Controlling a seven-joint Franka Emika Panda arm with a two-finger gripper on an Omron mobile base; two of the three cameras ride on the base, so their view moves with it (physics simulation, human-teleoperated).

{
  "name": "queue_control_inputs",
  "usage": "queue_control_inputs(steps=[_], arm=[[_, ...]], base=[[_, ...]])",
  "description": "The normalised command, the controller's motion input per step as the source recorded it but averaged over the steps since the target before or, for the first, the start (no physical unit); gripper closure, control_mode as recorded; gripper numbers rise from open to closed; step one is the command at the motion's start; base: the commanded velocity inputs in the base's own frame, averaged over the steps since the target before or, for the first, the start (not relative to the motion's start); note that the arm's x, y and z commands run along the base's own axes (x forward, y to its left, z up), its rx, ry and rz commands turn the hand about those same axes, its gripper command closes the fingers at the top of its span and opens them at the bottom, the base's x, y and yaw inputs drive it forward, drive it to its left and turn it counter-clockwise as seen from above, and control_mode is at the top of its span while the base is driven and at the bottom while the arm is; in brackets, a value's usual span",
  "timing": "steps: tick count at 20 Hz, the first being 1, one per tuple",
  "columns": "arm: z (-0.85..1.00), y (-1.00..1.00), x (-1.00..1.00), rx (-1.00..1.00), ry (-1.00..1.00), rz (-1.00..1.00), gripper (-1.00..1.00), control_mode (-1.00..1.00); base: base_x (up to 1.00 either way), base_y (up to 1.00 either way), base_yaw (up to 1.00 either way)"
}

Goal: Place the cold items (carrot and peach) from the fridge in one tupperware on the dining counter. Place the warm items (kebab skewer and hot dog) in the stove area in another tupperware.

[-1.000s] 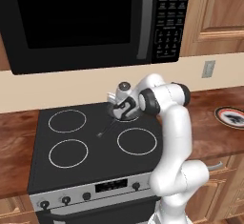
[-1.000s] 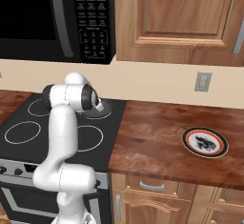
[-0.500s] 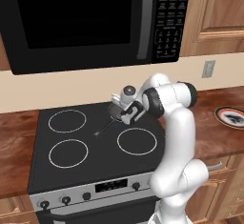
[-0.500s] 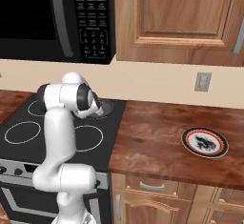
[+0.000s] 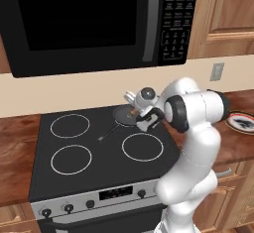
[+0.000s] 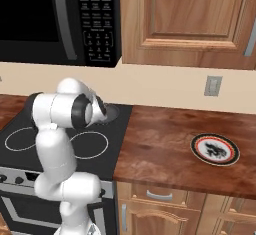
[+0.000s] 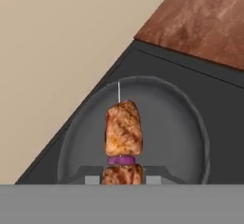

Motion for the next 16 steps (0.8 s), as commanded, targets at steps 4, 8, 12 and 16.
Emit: queue_control_inputs(steps=[4, 8, 12, 16], arm=[[0.7, -0.95, -0.69, 0.22, -0.02, -0.19, 1.0, -1.0], [0.42, -0.5, -0.97, 0.0, 0.13, -0.18, 1.0, -1.0], [1.0, -0.22, -0.85, 0.0, 0.08, -0.05, 1.0, -1.0], [1.0, -0.48, -0.95, 0.04, 0.07, -0.03, 1.0, -1.0]], base=[[0.0, 0.0, 0.0], [0.0, 0.0, 0.0], [0.0, 0.0, 0.0], [0.0, 0.0, 0.0]])
